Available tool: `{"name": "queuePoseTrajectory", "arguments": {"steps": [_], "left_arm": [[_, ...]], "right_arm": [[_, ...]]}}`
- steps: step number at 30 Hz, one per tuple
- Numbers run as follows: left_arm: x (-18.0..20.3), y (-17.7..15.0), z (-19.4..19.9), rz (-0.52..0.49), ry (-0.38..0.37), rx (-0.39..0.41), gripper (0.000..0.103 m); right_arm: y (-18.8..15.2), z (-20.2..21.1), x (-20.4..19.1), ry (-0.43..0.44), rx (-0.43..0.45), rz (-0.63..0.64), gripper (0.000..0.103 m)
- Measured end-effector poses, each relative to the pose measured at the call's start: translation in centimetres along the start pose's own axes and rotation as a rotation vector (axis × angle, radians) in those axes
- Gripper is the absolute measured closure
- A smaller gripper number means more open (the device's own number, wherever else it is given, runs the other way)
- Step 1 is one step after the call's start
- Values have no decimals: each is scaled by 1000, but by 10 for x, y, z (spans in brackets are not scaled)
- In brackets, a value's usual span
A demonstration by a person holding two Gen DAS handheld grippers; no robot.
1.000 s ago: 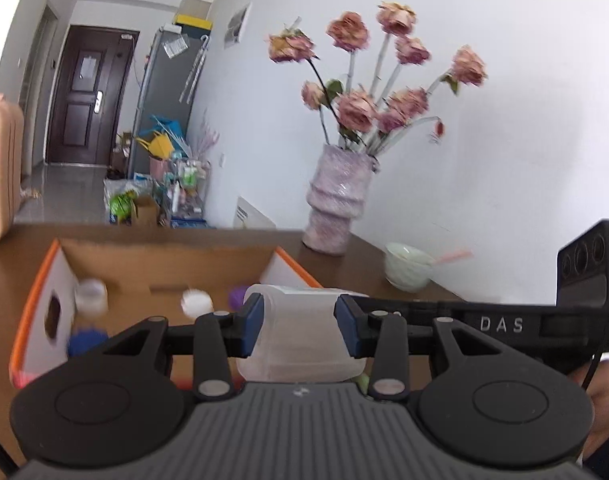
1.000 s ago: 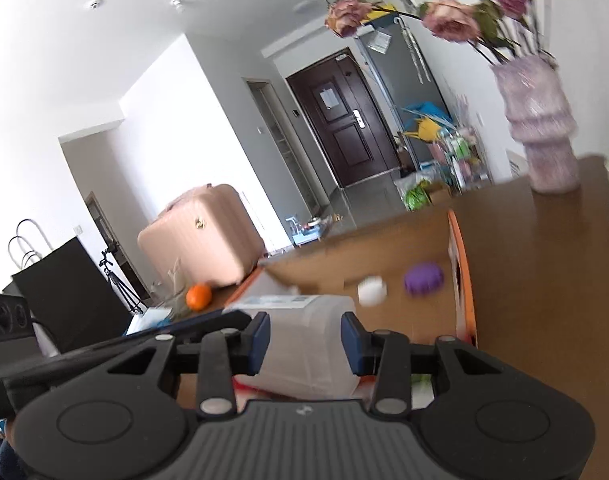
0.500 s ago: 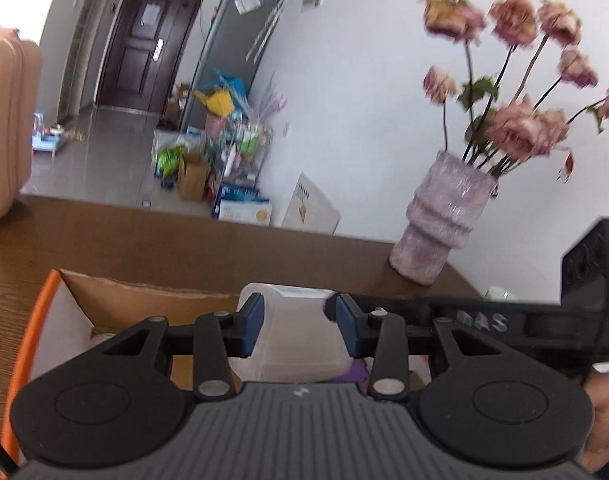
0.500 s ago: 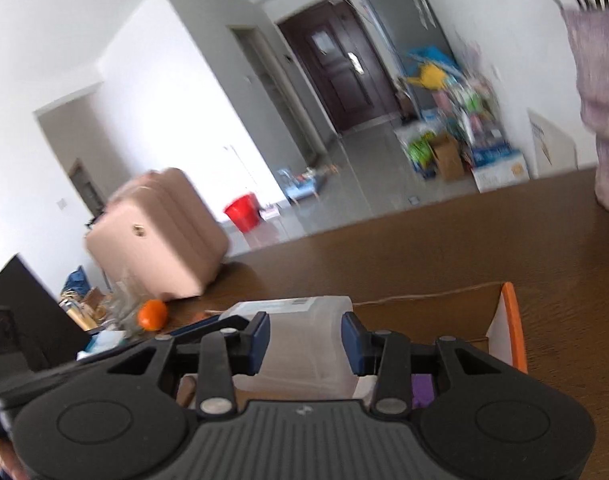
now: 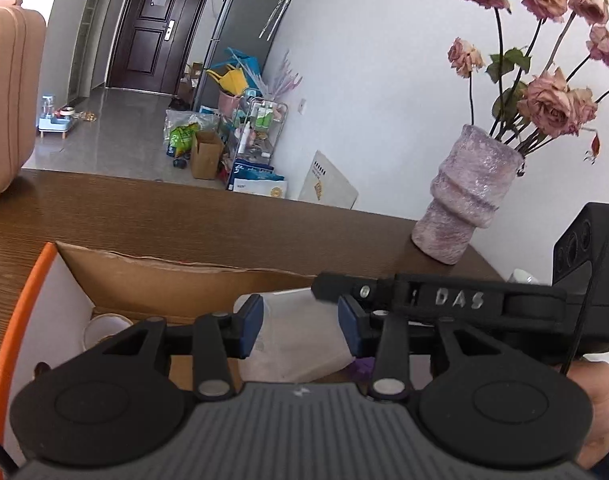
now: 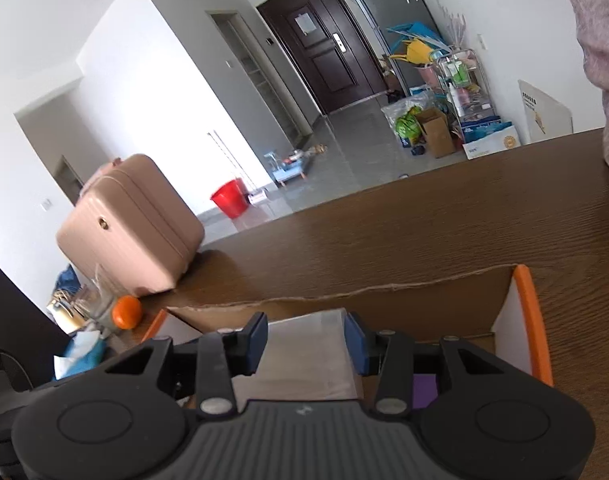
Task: Organize rigid objects
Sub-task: 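Carry the white bottle with both tools into the box and release it, then withdraw both tools from the box back toward the table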
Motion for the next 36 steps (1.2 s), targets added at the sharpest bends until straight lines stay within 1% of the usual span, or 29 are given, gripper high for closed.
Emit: {"name": "queuePoseTrajectory", "arguments": {"steps": [2, 3, 4, 5, 7, 9, 11, 13, 15, 17, 18, 20, 22, 23, 25, 26, 27, 31, 33, 36], "left_arm": [[-2, 3, -1, -21, 39, 3, 59], [-4, 6, 1, -27, 58, 11, 57], [-6, 9, 2, -26, 74, 20, 53], [-8, 13, 3, -23, 89, 30, 51], [-13, 20, 8, -24, 109, 47, 48], [-15, 28, 14, -42, 129, 59, 44], [-16, 35, 26, -59, 134, 75, 39], [-16, 38, 42, -70, 126, 88, 32], [-16, 36, 60, -104, 121, 64, 30], [-14, 32, 80, -160, 116, 38, 30], [-12, 32, 90, -184, 115, 35, 30], [-11, 31, 119, -211, 118, 49, 26], [-10, 28, 147, -219, 123, 66, 23], [-9, 26, 163, -225, 120, 72, 22], [-5, 21, 193, -241, 110, 81, 18], [-4, 17, 209, -244, 110, 86, 16], [-3, 13, 226, -250, 110, 90, 13], [5, -7, 285, -266, 110, 117, 7], [9, -19, 313, -283, 111, 143, 5], [16, -38, 354, -266, 107, 183, 3]], "right_arm": [[0, 0, 3, 1, -4, -16, 49], [1, 1, 3, -2, -4, -12, 43], [4, 4, 4, -2, 9, -13, 40], [8, 8, 5, -6, 27, -15, 37], [18, 16, 7, -13, 55, -10, 34], [25, 23, 6, -26, 63, 2, 33], [32, 35, -1, -24, 64, 31, 33], [37, 53, -13, -2, 94, 67, 31], [39, 71, -27, 0, 124, 121, 19], [37, 90, -38, -30, 144, 182, 19], [34, 99, -44, -43, 130, 211, 19], [29, 118, -54, -49, 109, 256, 19], [24, 145, -64, -63, 125, 289, 19], [22, 161, -68, -72, 139, 305, 19], [14, 193, -76, -87, 161, 326, 17], [9, 207, -79, -91, 167, 337, 13], [3, 222, -82, -99, 173, 348, 10], [-32, 285, -92, -148, 191, 416, 10], [-50, 309, -98, -176, 204, 448, 10], [-82, 344, -106, -202, 231, 479, 10]]}}
Point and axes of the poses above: each gripper's, at about its wrist camera, not at the fingertips, and z roughly against the way its jaws point, x to its right, y to its top, the point moved 5 cm from there along -z, roughly the way its jaws point, and after that the axes turned 15 degrees about x, right-handed, at the moved point
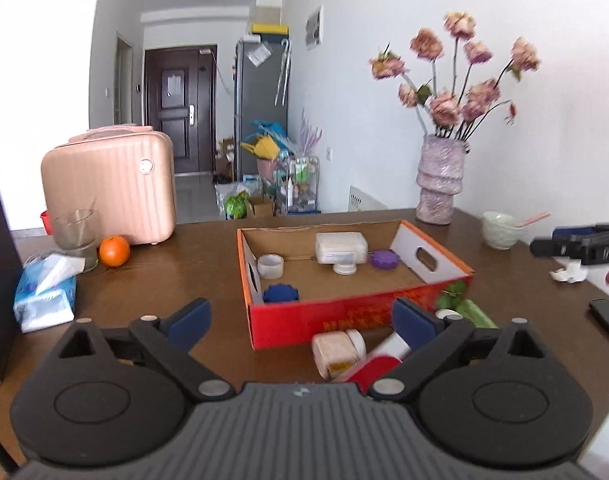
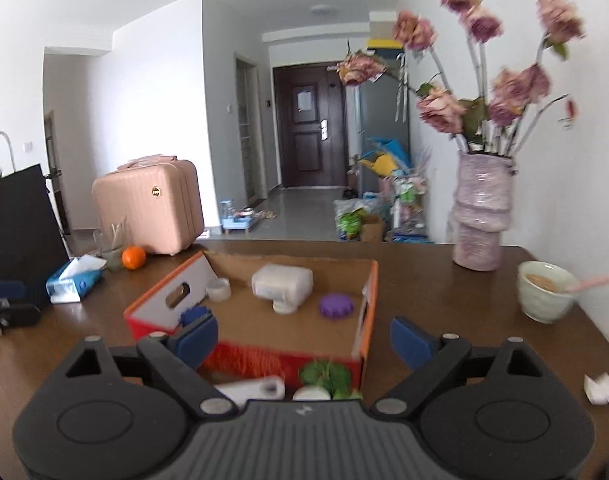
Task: Organize rigid objects
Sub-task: 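Withdraw both tools from the box back toward the table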
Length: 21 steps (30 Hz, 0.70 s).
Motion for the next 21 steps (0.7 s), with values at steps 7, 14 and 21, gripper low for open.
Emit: {"name": "queuePoseTrajectory", "arguments": {"steps": [7, 14, 21], "left_arm": [[21, -39, 77, 43, -22, 10, 2], [37, -94, 124, 12, -19, -29, 1], [42, -117, 139, 17, -5, -63, 1]], "right_arm": [[-39, 85, -39, -4, 102, -9, 9], [-106, 126, -76, 28, 85, 66, 0], [-140, 145, -79, 16, 21, 13, 0]]}}
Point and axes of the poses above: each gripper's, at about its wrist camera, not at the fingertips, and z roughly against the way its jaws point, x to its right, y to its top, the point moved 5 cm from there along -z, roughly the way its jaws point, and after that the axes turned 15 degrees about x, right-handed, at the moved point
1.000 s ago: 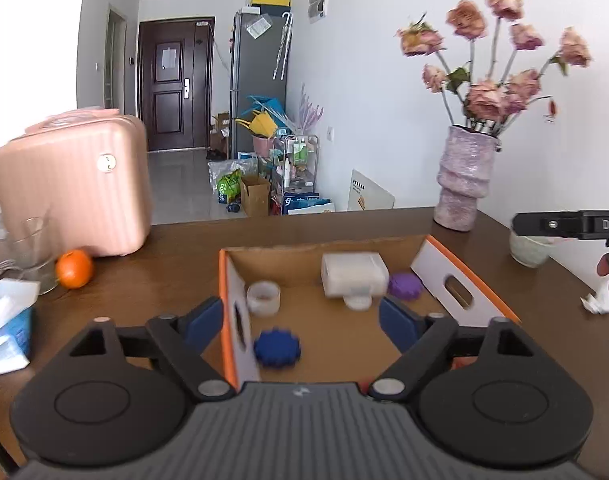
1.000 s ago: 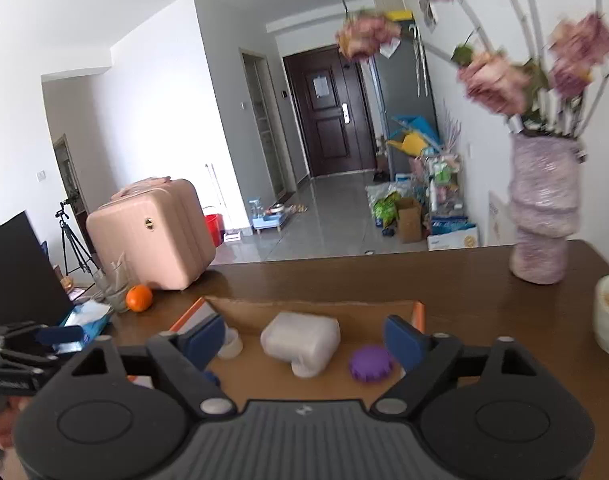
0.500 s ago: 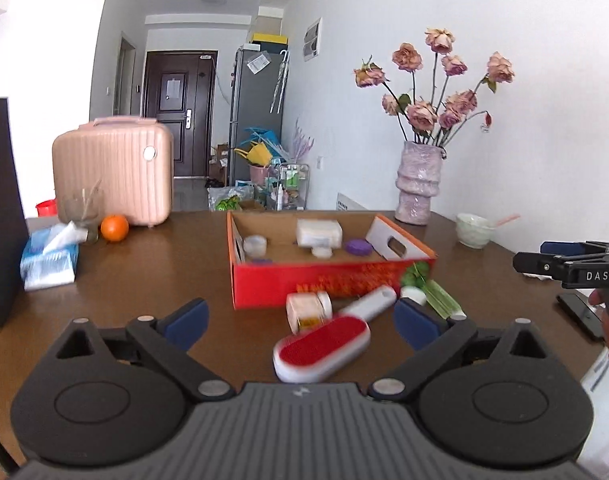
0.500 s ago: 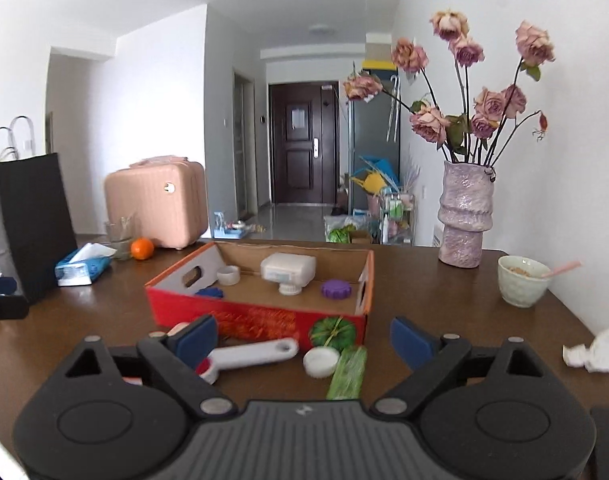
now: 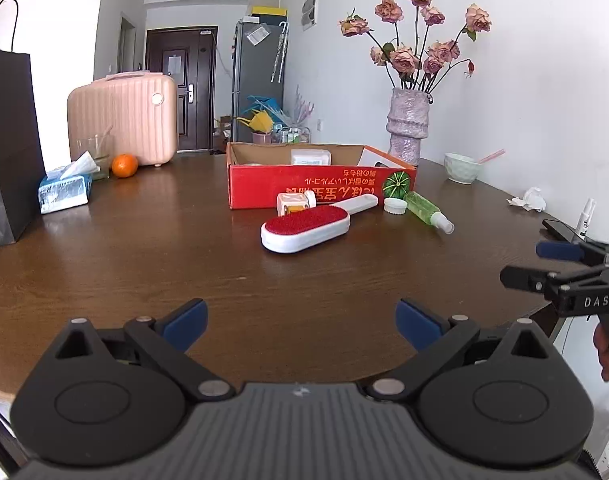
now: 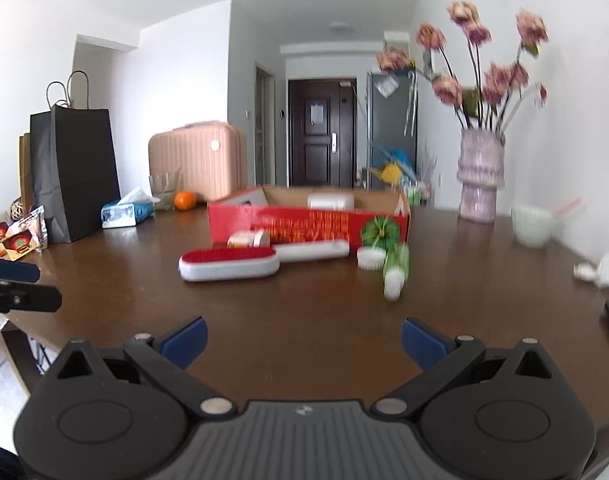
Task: Organize rigid objects
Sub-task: 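Withdraw both tools from the box back toward the table, then grasp the white plug adapter with the left tool while the right tool grasps the white round disc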
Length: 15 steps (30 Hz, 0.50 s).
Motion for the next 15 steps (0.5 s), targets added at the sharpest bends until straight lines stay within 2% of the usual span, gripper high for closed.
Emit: {"name": "queuePoseTrajectory", "arguments": {"steps": [4, 9, 13, 15], "left_arm": [[3, -1, -1, 2, 3, 1, 0], [5, 3, -17, -1, -16, -10, 0], [3, 10, -44, -2, -24, -36, 0], [0, 15, -58, -5, -28, -42, 0]], "right_arm": [[-1, 7, 6, -53, -1, -21, 0], [2, 5, 12, -12, -7, -56, 0], [9, -14, 21, -42, -22, -63, 0], [16, -27, 24, -19, -18, -92, 0]]}}
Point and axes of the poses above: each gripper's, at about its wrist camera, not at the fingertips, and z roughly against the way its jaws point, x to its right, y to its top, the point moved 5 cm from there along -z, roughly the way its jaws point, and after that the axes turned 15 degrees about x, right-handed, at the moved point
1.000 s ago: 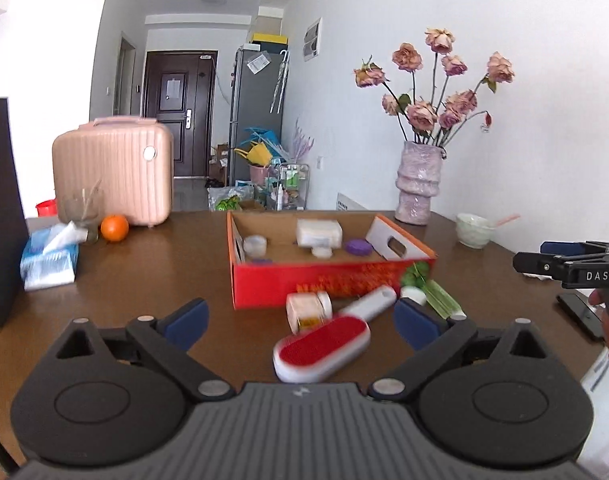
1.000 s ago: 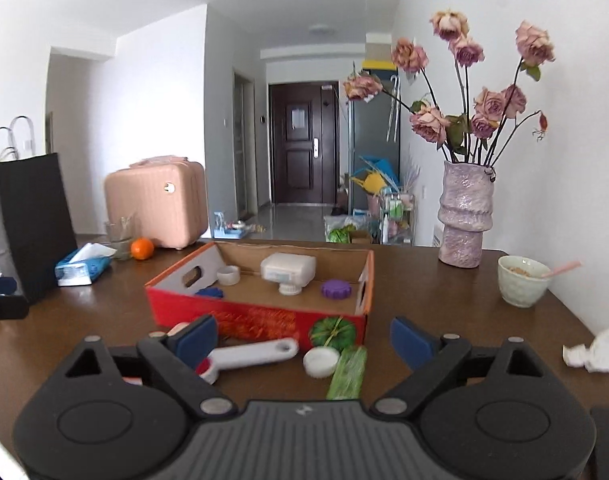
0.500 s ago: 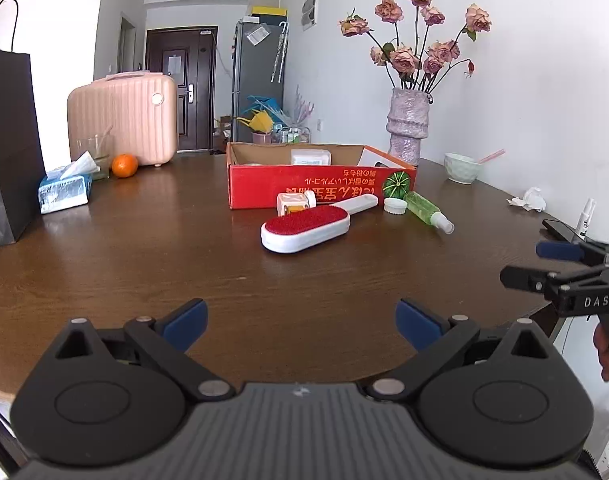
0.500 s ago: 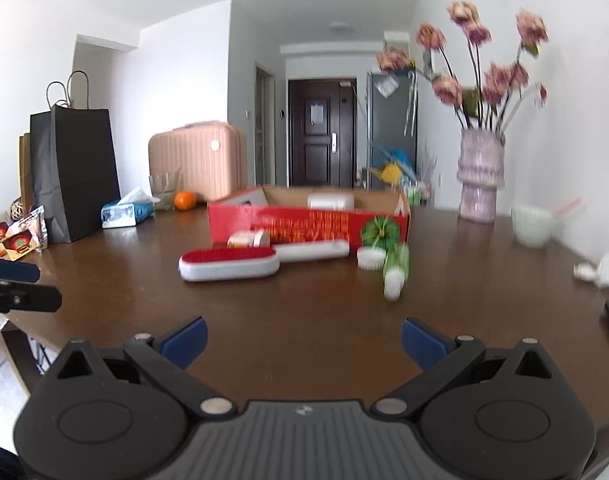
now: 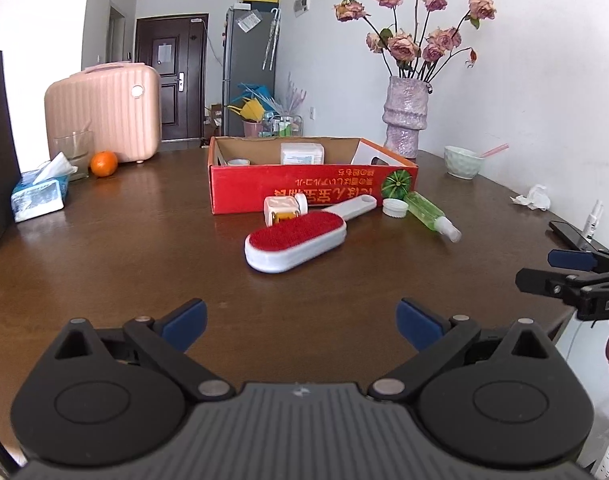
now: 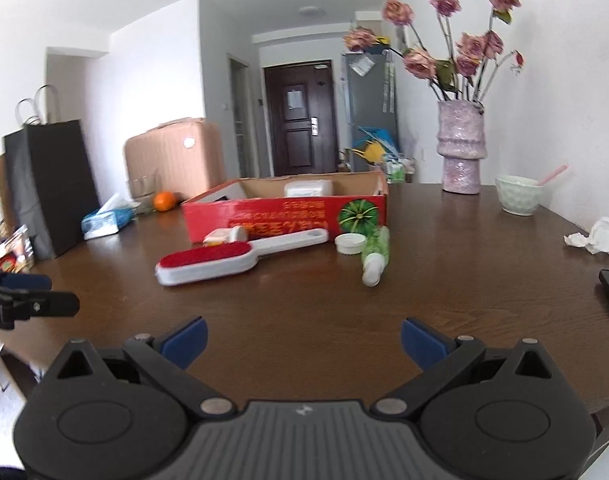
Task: Organize rigid objects
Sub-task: 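Grasp the white plug adapter with the left tool while the right tool grasps the white round disc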
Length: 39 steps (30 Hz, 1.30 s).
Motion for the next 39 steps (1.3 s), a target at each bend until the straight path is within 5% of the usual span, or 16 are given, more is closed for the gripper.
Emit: {"name": "queuePoseTrajectory", "arguments": {"steps": [4, 9, 16, 19, 23, 28, 32, 35, 39], "left_arm": [[-19, 12, -32, 33, 13, -8, 0], [-45, 24, -72, 67, 59, -28, 0], [-67, 28, -119, 92, 72, -75, 0], [-66, 31, -138, 93, 51, -79, 1], [-58, 30, -171, 90, 5, -115, 5], [-43, 29, -223, 131, -37, -201, 21], [-34, 23, -249, 150, -32, -243, 32], [-32, 20, -260, 154, 15, -245, 50], [-26, 20, -262, 110, 32, -233, 57]], "right_arm": [[21, -43, -5, 86, -36, -94, 3], [39, -128, -28, 152, -91, -84, 30], [29, -260, -61, 189, -185, -118, 52], [13, -291, -54, 176, -247, -197, 77], [11, -289, -36, 189, -239, -322, 93], [31, -248, -12, 160, -171, -262, 94], [21, -210, 8, 163, -222, -290, 95], [3, -196, 24, 123, -271, -319, 93], [-5, -187, 30, 78, -257, -271, 87]]}}
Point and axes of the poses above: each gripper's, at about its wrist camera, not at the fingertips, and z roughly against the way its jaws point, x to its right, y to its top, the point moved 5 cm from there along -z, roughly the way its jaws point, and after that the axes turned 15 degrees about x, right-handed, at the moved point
